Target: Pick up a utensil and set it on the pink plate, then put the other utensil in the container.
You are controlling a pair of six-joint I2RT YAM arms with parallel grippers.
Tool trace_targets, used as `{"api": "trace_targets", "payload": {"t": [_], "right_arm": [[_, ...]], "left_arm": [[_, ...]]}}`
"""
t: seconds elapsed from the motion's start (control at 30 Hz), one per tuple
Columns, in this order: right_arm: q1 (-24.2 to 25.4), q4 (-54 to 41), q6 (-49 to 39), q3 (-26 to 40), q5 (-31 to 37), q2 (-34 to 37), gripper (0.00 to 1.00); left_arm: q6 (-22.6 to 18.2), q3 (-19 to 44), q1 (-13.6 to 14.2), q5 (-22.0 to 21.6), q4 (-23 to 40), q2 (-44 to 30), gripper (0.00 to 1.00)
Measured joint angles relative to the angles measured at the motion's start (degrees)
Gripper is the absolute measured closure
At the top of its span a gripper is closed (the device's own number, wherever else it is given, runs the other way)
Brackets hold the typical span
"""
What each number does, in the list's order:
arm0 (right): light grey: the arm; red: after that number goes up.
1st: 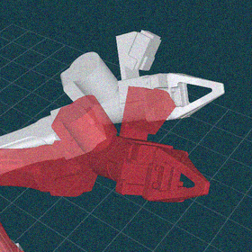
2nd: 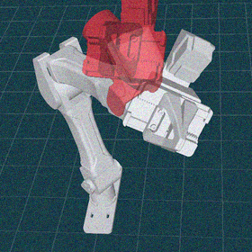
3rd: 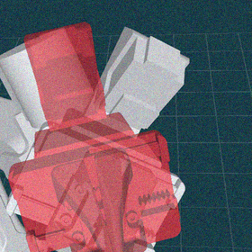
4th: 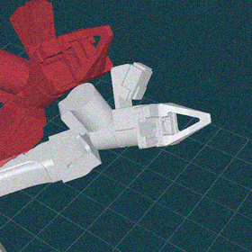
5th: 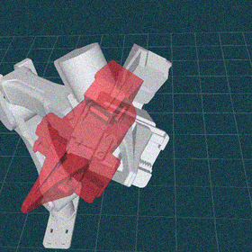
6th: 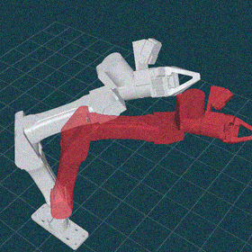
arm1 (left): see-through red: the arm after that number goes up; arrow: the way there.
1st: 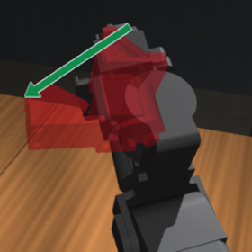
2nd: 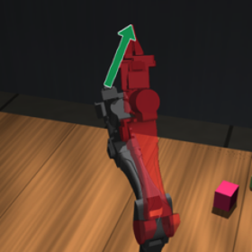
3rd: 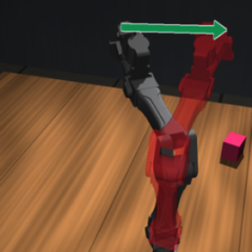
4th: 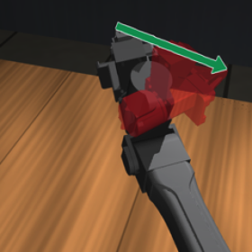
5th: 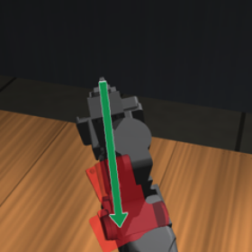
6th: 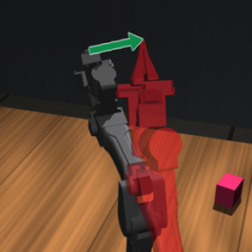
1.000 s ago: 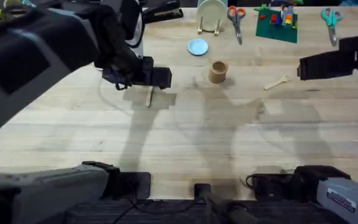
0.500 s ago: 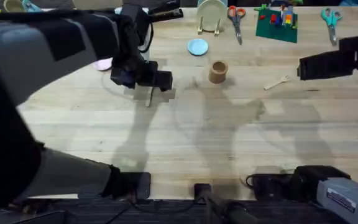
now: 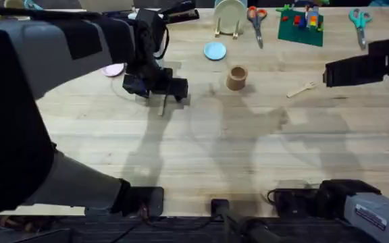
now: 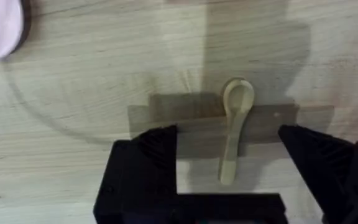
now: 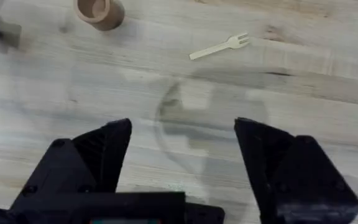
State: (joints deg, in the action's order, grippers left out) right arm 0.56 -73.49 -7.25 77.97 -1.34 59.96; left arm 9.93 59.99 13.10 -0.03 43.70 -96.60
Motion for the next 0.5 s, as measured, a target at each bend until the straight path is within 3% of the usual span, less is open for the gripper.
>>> {"api": "trace_targets", "payload": {"t": [0.07,0.13,0.17,0.3,0.37,0.5], "right_arm": [[0.0,0.0,0.0,0.0,0.0,0.0,0.007],[0.0,0.0,0.0,0.0,0.0,0.0,0.006],[0.0,0.0,0.0,0.0,0.0,0.0,0.006],[0.0,0.0,0.0,0.0,0.0,0.0,0.006],[0.0,0.0,0.0,0.0,0.0,0.0,0.006],[0.0,0.0,0.0,0.0,0.0,0.0,0.006]], "left_arm": [[0.01,0.0,0.0,0.0,0.0,0.01,0.007],[0.19,0.0,0.0,-0.14,-0.05,0.0,0.096],[0.24,0.0,-0.01,-0.18,-0.09,0.0,0.185],[0.49,0.0,0.01,0.04,-0.22,0.0,0.735],[0.55,0.01,0.11,0.36,-0.21,0.01,0.914],[0.66,0.04,0.15,0.39,-0.08,0.07,0.951]]}}
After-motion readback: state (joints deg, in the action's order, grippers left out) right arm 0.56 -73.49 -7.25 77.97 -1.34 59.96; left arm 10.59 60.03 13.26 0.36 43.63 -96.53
